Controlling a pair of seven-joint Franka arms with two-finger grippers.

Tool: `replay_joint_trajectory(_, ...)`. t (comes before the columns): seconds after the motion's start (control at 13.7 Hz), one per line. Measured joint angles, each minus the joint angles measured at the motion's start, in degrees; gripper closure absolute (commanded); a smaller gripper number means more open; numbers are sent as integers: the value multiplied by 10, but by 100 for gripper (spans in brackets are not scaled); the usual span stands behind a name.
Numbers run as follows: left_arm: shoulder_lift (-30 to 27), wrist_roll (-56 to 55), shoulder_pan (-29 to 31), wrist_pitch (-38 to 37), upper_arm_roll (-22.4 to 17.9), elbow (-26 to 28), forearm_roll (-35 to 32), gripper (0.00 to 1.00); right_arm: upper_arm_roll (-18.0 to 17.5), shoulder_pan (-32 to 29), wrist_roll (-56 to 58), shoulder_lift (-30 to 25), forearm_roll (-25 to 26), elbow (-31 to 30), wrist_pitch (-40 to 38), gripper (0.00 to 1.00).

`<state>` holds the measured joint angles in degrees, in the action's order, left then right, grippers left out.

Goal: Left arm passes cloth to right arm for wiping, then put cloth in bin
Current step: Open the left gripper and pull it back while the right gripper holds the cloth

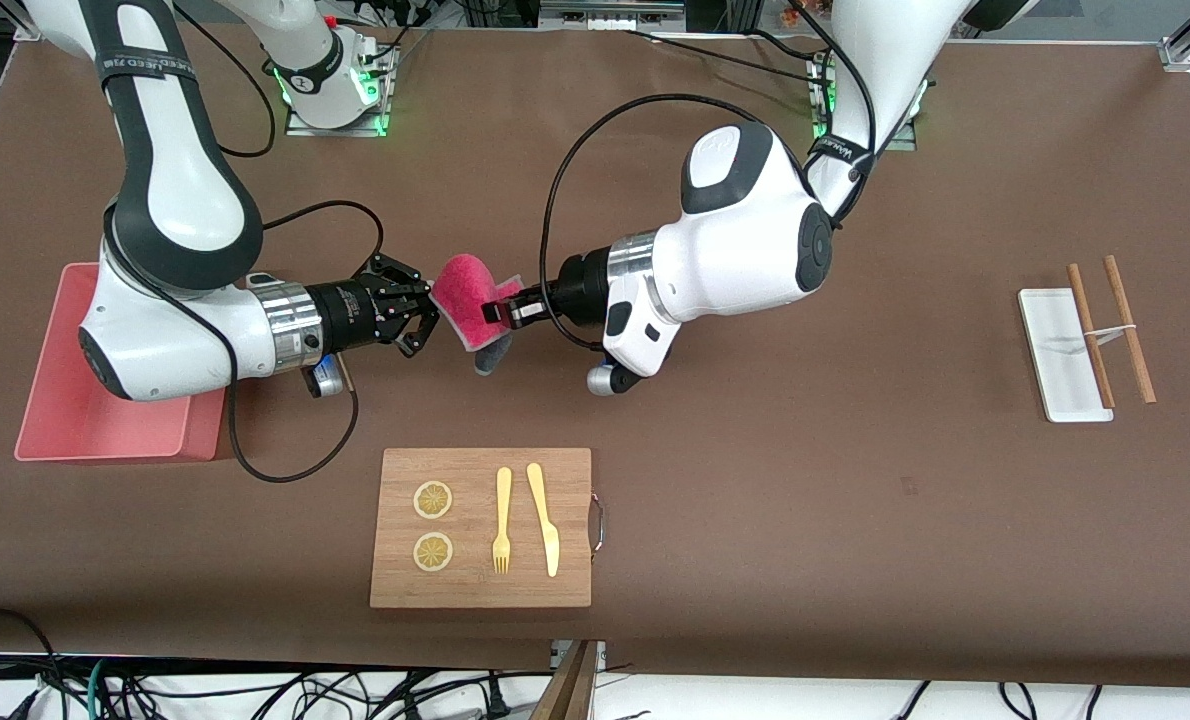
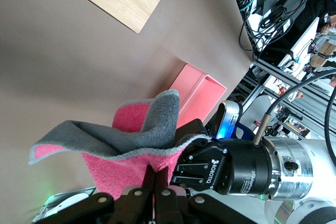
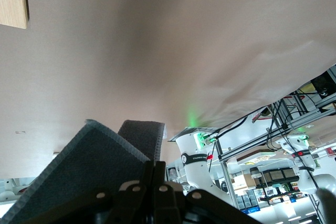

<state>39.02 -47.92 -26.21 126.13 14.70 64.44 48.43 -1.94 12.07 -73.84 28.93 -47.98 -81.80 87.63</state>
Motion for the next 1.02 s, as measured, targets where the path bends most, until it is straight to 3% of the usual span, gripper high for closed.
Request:
replay_joint_trajectory(0.07,0,0,0,0,0,0,0,85,0,0,0,0,0,0,1,100)
replay_joint_trajectory(0.15,0,1,0,0,0,0,0,45,0,0,0,0,0,0,1,100)
replay_joint_trajectory(0.29,0,1,1,0,0,0,0,35,0,0,0,0,0,0,4,100)
replay_joint_trajectory(0.44,0,1,10,0,-1,-1,0,35,0,0,0,0,0,0,9,100)
replay_joint_trajectory(0.66,0,1,38,-5,0,-2,7,64,0,3,0,0,6,0,12,100)
replay_joint_trajectory(0.8,0,1,46,-12,0,-4,8,92,-1,18,5,0,39,0,18,100)
replay_joint_trajectory(0.88,0,1,49,-17,0,-5,8,91,-1,31,10,1,61,-1,27,100)
replay_joint_trajectory(0.95,-1,1,53,-29,0,-8,8,71,-1,46,13,2,81,-2,40,100)
replay_joint_trajectory(1.02,-2,1,62,-51,-1,-12,8,29,-2,62,15,5,99,-3,54,100)
